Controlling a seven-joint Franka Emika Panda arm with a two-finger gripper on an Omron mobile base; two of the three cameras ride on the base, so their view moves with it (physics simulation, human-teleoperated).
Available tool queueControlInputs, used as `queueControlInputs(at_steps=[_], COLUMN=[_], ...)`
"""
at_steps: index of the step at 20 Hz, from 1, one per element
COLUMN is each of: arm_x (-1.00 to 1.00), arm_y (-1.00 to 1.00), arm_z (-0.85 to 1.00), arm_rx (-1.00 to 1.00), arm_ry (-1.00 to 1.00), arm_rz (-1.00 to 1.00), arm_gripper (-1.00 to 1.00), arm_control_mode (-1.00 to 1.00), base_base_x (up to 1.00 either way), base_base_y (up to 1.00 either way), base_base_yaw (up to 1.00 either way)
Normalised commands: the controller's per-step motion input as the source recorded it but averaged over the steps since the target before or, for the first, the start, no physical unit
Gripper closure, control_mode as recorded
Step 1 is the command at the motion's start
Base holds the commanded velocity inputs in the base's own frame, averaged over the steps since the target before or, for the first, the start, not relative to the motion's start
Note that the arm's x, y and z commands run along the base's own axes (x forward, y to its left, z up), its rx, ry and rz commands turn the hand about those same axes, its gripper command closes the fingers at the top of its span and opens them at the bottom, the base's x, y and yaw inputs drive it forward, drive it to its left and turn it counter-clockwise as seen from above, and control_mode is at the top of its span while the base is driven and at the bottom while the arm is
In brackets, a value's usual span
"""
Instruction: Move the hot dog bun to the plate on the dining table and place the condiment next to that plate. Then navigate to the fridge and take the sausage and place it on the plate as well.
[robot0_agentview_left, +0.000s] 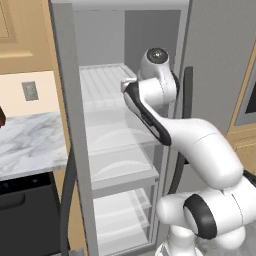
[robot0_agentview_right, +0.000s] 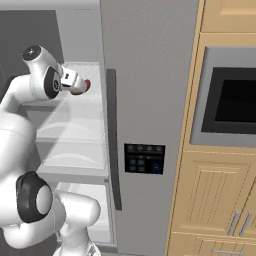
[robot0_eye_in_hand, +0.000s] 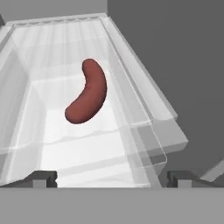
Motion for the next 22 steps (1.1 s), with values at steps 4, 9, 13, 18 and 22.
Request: queueControlInputs(at_steps=[4,9,13,18,22], arm_x=[0.67,0.59,0.48,0.42,0.37], arm_y=[0.16,0.02,0.00,0.00,0.00], arm_z=[0.00,-0.01,-0.11,-0.17,-0.24], arm_rx=[0.00,0.00,0.00,0.00,0.01], arm_ry=[0.02,0.08,0.09,0.06,0.01], arm_rz=[-0.12,-0.10,-0.06,-0.04,-0.02], arm_gripper=[-1.00,-1.00,-1.00,-1.00,-1.00], arm_control_mode=[-1.00,-1.00,-1.00,-1.00,-1.00], base_base_x=[0.00,0.00,0.00,0.00,0.00], base_base_y=[0.00,0.00,0.00,0.00,0.00], base_base_yaw=[0.00,0.00,0.00,0.00,0.00])
